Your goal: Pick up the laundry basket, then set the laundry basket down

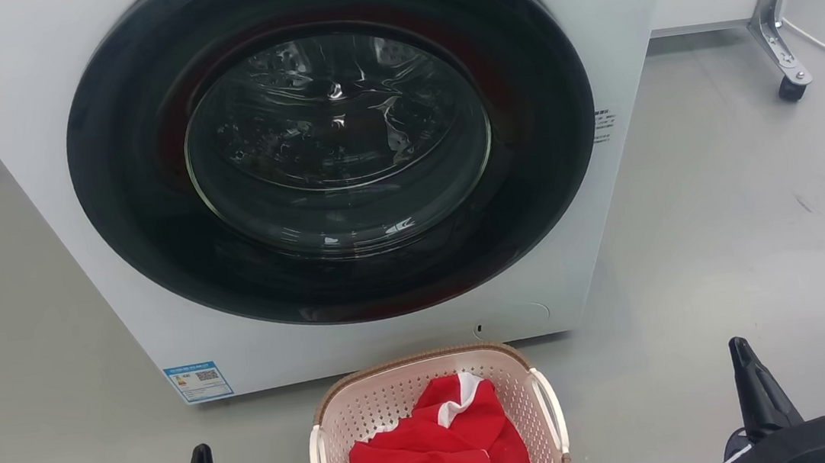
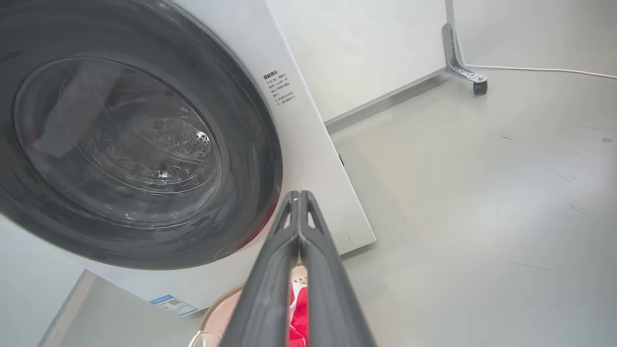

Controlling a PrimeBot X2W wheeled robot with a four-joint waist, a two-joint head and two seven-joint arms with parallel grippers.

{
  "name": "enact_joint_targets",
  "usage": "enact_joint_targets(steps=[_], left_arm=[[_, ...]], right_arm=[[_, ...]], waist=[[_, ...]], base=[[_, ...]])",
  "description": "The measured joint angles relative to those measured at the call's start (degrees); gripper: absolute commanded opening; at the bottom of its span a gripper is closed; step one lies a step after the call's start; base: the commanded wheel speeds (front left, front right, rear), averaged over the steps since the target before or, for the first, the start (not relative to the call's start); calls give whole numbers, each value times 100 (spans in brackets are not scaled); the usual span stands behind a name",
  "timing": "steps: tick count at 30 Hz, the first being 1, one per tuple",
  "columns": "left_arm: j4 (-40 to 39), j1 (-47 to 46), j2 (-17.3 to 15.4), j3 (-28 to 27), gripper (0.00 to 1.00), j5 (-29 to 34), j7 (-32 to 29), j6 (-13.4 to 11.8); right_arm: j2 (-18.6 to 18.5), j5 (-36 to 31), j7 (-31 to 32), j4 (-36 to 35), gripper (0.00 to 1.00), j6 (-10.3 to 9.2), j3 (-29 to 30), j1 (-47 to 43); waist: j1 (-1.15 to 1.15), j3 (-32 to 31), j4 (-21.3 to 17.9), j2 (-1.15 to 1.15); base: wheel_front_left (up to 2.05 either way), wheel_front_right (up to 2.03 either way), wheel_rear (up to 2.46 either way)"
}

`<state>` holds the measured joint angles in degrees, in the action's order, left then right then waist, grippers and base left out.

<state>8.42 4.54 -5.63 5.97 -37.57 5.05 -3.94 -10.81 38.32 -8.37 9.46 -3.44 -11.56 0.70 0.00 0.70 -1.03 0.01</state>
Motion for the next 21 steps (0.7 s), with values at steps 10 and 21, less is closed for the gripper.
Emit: enact_joint_targets(steps=[10,21], left_arm=[[113,-111,40,-172,0,-846,-188,153],[244,-235,75,-345,0,-1627,-354,335]], right_arm=[[127,817,234,110,0,146,287,108],[247,1606,471,219,0,301,577,120]], waist=[[0,-9,16,0],[0,-18,31,0]], base=[[0,0,0],[0,0,0]])
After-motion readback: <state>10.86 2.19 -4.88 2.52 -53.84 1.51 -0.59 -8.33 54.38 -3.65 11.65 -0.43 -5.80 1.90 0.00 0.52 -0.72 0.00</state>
